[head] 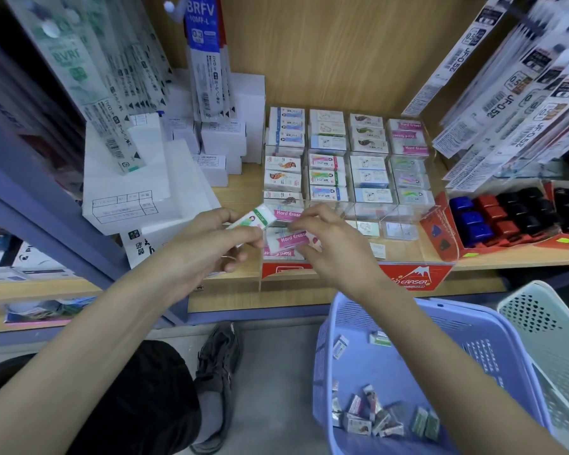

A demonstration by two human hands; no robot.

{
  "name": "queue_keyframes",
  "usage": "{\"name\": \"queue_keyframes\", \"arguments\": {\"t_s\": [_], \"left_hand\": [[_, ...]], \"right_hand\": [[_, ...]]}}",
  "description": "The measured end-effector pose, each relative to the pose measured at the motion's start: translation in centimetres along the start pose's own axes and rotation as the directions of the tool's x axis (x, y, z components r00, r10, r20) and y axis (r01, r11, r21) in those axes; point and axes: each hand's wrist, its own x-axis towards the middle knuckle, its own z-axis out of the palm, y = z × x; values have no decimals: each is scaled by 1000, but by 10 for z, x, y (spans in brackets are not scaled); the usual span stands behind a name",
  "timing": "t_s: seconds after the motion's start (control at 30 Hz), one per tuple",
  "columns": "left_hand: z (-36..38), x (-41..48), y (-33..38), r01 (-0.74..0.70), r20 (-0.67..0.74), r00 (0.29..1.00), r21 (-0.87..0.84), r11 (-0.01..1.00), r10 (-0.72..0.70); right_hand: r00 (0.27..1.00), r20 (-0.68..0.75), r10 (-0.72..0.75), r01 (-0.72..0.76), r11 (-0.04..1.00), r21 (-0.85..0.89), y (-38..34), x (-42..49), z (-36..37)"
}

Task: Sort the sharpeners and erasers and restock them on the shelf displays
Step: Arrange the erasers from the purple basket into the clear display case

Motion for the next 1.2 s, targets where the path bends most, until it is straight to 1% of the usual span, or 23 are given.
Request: {"name": "queue_keyframes", "arguments": {"t_s": [0.03,0.07,0.13,0.2,0.3,0.4,0.43,0.47,0.5,0.53,0.57,0.6,0.63,0.67,0.7,0.77,0.83,0.97,1.03,1.07,1.1,1.17,1.2], "left_hand": [[0,1,0,-3,-1,1000,2,1000,3],[-1,2,0,-6,-9,1000,3,1000,6],[-2,3,1,-14,-27,1000,7,1000,14],[-2,4,1,-24,-36,999,14,1000,25],[-3,6,1,-35,-57,998,25,999,36],[-3,7,0,-38,-72,997,31,999,40],[-3,8,0,-37,-76,996,33,999,39],[-3,8,-1,-36,-81,996,37,999,39],[-2,9,-1,-34,-85,996,38,999,37],[-1,9,-2,-28,-86,996,37,999,31],[1,10,-2,-19,-87,996,31,999,22],[2,10,-3,-8,-85,996,21,1000,9],[4,10,-4,3,-78,997,16,1000,-2],[5,10,-5,8,-63,998,26,1000,-6],[8,10,-7,4,-43,999,47,999,-2],[13,8,-9,-21,-3,1000,88,996,21],[18,8,-11,-47,12,999,106,993,46],[24,9,-9,-63,-12,998,98,993,65],[27,10,-8,-72,-24,997,82,994,74],[29,9,-7,-86,-23,996,65,994,87],[32,8,-7,-103,-17,994,44,994,104],[38,4,-5,-134,15,991,1,991,133],[41,3,-5,-146,36,989,-14,989,147]], "right_hand": [[998,59,-8,13,997,-78,3,3,-2],[997,83,-1,12,991,-130,5,6,-2],[998,63,24,-14,987,-163,5,9,-1],[999,-1,42,-42,988,-148,2,11,3],[991,-80,106,-115,986,-118,-3,14,12],[985,-83,150,-158,983,-94,-4,13,14],[985,-72,159,-163,985,-56,-3,12,12],[982,-63,178,-174,983,59,-2,9,9],[976,-41,212,-194,944,265,-3,5,5],[969,7,247,-215,830,515,-5,-1,-1],[963,70,259,-228,651,724,-7,-7,-6],[957,127,259,-241,474,847,-7,-13,-10],[954,160,252,-247,365,898,-5,-19,-12],[954,170,246,-246,322,914,-4,-25,-12],[954,166,250,-244,327,913,-3,-29,-13],[951,137,277,-236,368,899,-3,-35,-14],[946,115,304,-230,376,898,-5,-38,-15],[949,91,302,-210,386,898,-7,-43,-16],[953,99,287,-217,416,883,-9,-46,-15],[952,99,290,-228,458,859,-11,-47,-15],[951,87,298,-239,526,816,-13,-48,-15],[958,24,287,-233,723,650,-15,-48,-14],[968,-9,251,-205,811,548,-15,-48,-12]]}}
